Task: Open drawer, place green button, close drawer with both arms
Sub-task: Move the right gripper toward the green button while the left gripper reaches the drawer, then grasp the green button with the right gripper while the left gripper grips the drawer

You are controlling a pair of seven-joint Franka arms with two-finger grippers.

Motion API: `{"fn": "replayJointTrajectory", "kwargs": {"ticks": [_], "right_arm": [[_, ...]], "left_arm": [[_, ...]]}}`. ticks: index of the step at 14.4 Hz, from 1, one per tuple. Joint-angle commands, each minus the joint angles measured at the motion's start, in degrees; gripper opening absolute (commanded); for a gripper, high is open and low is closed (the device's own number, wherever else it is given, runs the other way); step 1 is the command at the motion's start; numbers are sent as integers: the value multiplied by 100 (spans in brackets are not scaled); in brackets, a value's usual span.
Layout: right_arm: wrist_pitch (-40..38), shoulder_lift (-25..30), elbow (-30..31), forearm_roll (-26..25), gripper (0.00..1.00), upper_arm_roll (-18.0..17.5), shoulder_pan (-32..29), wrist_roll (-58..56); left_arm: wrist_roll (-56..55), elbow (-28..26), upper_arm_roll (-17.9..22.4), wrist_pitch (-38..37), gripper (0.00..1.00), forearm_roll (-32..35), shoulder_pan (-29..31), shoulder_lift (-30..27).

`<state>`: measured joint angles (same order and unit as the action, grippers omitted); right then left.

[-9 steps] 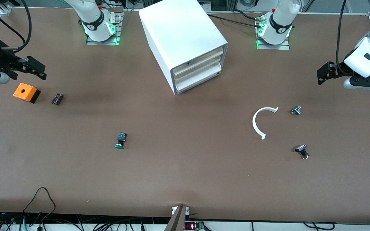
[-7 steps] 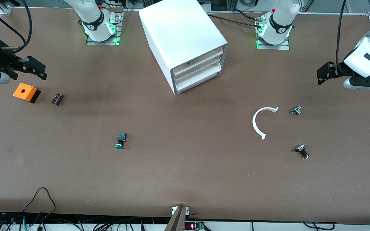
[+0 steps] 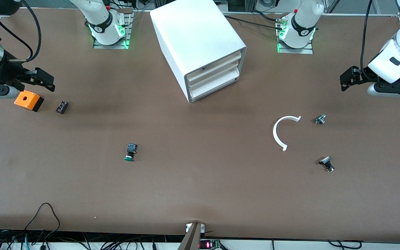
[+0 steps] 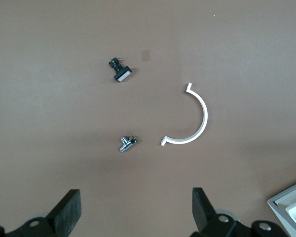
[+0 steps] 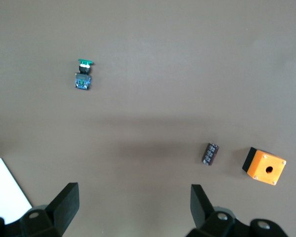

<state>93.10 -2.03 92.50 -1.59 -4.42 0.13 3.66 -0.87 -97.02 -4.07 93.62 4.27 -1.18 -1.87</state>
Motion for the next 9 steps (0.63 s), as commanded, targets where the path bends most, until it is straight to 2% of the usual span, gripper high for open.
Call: {"fn": "replayJointTrajectory", "kwargs": {"ticks": [1,3,6,9], "right_arm": [[-19,36,111,-25,100,-33,92,11],[-20,-138,102,-25,100,-33,364,38],[251,-665,76,-87,100,-33,724,695],[821,-1271,93,-78,100,-33,971,1003]], "left_arm": [[113,201,-6,-483,99,-215,-14,90],[131,200,-24,-1080,99,-785,-14,195],[140,192,-42,-1845,99,-1708,-14,335],[489,113,-173,-1989,99,-2438,-14,888]]}}
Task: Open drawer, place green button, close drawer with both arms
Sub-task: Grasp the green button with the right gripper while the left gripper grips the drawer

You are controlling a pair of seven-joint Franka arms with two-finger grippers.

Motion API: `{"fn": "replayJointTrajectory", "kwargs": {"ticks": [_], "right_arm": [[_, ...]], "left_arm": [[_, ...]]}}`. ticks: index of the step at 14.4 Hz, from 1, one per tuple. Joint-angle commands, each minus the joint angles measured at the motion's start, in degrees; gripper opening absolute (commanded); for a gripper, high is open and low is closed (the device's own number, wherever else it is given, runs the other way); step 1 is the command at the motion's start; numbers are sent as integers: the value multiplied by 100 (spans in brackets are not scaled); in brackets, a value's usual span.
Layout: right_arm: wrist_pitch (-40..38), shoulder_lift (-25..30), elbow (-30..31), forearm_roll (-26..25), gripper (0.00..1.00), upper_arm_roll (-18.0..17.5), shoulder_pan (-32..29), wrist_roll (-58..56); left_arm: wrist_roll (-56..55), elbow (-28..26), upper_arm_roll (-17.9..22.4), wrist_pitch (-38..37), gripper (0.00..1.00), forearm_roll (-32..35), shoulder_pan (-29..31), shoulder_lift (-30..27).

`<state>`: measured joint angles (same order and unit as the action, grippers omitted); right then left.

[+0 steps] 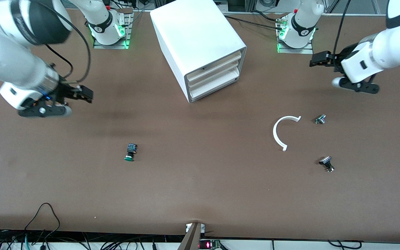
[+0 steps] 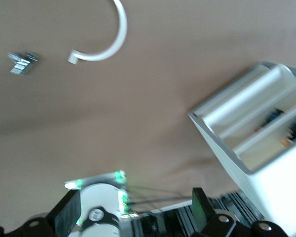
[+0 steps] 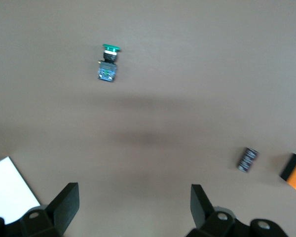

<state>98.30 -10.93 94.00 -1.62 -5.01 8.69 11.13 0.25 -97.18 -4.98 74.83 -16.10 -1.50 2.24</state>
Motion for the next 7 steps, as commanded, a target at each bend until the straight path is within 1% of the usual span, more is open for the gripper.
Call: {"fn": "replayJointTrajectory", "kwargs": {"ticks": [1,2,3,5,7], "right_arm": [[538,-627,-58,-58,100,26,203,379],[810,-804,-40,-49,100,26,291,442],[1074,-1023,-40,-40,100,26,335,503],[1584,-1428,-14,-32,100,26,344,556],[2041,-1701,126,-14,100,26,336,556]], "left_arm": [[675,121,-152,126,99,-541,26,793],[1061,103,-265,424,99,-778,35,1074],[1361,94,-293,766,99,-1076,35,1321],[1880,25,-441,1155,98,-1796,35,1726],[2250,-343,-687,1742,98,-2194,35,1798]]}}
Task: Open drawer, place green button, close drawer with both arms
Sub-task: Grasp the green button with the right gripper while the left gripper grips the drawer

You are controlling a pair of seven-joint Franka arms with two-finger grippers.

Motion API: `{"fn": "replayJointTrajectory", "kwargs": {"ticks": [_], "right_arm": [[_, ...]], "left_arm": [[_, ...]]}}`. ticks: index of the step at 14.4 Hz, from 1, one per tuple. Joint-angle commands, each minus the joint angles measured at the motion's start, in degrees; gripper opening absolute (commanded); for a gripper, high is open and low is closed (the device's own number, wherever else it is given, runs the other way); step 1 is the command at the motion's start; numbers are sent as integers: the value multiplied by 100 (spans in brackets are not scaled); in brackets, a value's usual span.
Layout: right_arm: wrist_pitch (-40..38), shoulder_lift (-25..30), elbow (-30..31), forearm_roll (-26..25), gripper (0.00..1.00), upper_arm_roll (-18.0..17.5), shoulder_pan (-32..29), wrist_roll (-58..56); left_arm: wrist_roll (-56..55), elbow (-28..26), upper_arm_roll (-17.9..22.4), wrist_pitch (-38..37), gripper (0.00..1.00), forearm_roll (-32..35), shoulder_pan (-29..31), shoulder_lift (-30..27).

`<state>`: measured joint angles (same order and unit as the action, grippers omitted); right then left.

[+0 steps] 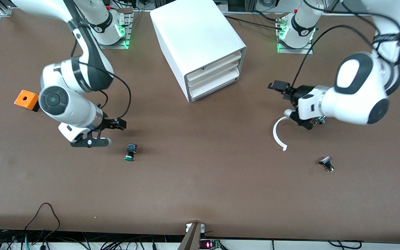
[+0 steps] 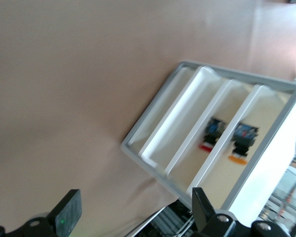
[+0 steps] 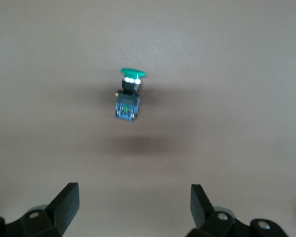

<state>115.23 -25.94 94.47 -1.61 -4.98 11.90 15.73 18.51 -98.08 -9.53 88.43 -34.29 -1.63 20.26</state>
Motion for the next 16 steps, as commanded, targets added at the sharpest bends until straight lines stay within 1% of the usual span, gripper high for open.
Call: {"fn": "replayJointTrajectory", "kwargs": {"ticks": [1,3,5,8,11,12,13,15,16], "right_arm": [[621,-296,202,-14,100,23,14,88],[1271,-472,474,-14,100,23,5,97],[1755,-700,563,-6,100,32,-3,106],[2634,-973,642,3,100,23,-4,132],[3074,-1167,642,21,100,23,5,132],[3163,-1228,642,21,99,23,14,141],[3181,-1255,642,21,99,23,14,141],[3295,-1378,642,21,96,23,14,141],[3409,-1422,660,21,90,23,23,141]], "left_arm": [[634,-464,-372,681,97,-515,48,13],[1187,-956,-540,1244,95,-971,57,13],[2038,-1510,-541,1518,92,-1857,48,22],[2901,-1863,-541,1554,92,-2545,83,258],[4199,-2267,-541,1580,89,-3572,83,785],[4535,-2294,-541,1589,86,-3741,66,970],[4669,-2347,-541,1589,85,-3916,31,1067],[4714,-2479,-541,1589,85,-4006,-48,1138],[4819,-2540,-550,1589,83,-4006,-66,1199]]}}
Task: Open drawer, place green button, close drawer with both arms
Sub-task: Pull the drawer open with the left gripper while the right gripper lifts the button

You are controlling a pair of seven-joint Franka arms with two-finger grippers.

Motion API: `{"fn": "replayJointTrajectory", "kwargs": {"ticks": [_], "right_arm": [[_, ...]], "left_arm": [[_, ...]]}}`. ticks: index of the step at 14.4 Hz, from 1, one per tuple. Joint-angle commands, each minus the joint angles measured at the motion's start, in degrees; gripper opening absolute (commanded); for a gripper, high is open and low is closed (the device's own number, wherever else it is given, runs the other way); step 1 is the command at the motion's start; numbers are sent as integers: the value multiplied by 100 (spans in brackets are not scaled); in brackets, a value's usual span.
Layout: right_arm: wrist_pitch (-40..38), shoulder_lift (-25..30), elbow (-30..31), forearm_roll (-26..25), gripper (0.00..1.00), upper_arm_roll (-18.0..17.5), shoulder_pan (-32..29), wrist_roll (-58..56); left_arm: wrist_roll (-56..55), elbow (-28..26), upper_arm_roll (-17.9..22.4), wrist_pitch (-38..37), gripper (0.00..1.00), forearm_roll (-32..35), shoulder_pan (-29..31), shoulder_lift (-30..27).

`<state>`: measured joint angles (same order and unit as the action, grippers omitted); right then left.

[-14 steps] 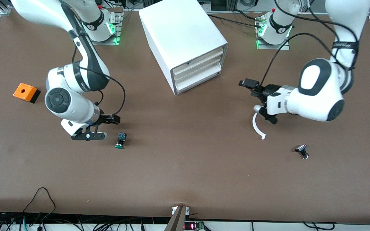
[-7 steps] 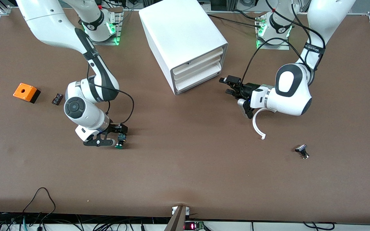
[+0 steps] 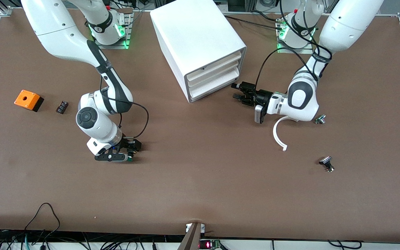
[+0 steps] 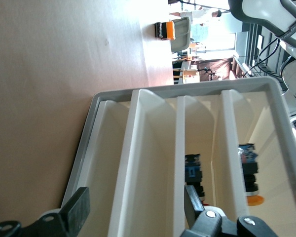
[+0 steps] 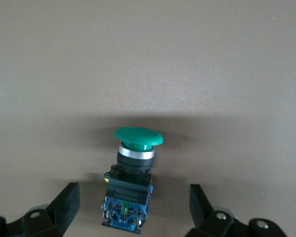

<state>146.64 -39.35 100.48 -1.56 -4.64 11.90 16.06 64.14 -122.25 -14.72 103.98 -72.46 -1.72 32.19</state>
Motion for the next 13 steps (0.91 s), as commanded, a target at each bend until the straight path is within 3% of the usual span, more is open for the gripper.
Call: {"fn": "replayJointTrajectory", "kwargs": {"ticks": [1,5,7,8,10,11,12,13], "right_arm": [[260,-81,60,15,79,-11,57,116],[155,-72,42,7,18,-11,137,90],[75,-55,-10,-20,0,-11,259,107],[58,-20,-45,-20,0,6,416,116],[23,-11,-151,-90,0,33,480,20],[-64,-2,-229,-90,0,16,497,37],[-152,24,-300,-90,0,-2,523,81],[-292,85,-396,-81,0,-2,584,72]], "left_arm": [[396,-176,-40,26,79,-189,-74,77],[617,-220,-57,17,71,-215,-136,235],[704,-316,-57,17,68,-451,-293,297],[818,-378,-57,17,67,-618,-390,349],[1055,-431,-57,17,49,-716,-487,429],[1091,-466,-49,17,33,-716,-470,429],[1205,-475,-48,17,10,-716,-461,438],[1206,-475,-48,26,0,-716,-461,446]]}}
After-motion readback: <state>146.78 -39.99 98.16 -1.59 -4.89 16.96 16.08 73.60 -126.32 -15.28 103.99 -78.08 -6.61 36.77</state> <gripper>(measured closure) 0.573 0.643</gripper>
